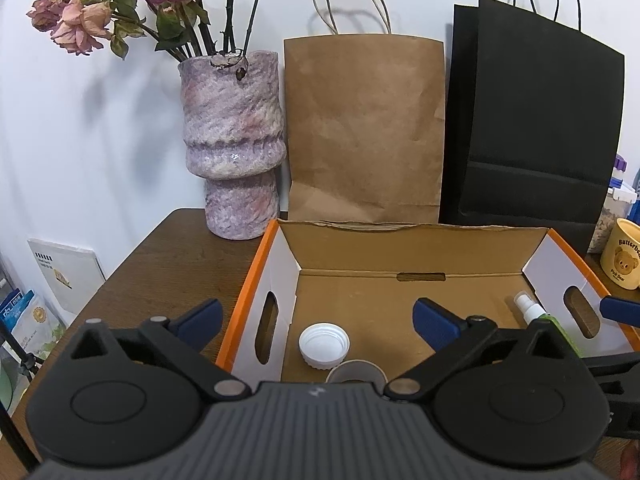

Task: Organize rigid objects
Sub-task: 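Withdraw both tools and reach toward the blue cap and white spray bottle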

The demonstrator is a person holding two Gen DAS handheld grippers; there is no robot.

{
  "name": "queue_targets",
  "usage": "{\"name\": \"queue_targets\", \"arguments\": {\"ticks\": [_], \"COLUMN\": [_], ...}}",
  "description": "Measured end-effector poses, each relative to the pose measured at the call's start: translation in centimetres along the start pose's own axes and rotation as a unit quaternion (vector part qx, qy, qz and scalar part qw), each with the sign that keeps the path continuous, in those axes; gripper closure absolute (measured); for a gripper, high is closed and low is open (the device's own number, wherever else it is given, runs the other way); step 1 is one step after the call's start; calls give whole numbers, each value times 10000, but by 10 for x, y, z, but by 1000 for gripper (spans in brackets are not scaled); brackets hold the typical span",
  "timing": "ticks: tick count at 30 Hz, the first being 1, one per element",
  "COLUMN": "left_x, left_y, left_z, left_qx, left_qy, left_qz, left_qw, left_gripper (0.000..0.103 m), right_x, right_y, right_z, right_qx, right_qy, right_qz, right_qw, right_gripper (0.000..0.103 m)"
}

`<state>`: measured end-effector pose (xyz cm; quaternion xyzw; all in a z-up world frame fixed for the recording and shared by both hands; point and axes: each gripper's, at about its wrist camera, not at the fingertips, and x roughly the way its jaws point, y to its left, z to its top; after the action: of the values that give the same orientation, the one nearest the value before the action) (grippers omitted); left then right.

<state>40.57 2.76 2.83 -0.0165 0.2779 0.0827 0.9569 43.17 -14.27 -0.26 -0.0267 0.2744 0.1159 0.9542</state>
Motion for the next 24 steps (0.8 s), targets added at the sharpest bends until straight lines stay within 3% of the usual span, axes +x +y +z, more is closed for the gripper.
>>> {"name": "queue_targets", "arguments": {"ticks": [24], "left_x": [-45], "left_y": [12], "left_z": [-18], "left_qx": [29], "left_qy": [-200], "left_qz": [66], "left_qw": [9998], "left_gripper": [0], "right_x": [-50], "right_y": [-8], "right_z": [-18], "right_qx": [-37], "right_qy": [-188], "right_qz": [29], "right_qw": [9998], "right_gripper": [0]}}
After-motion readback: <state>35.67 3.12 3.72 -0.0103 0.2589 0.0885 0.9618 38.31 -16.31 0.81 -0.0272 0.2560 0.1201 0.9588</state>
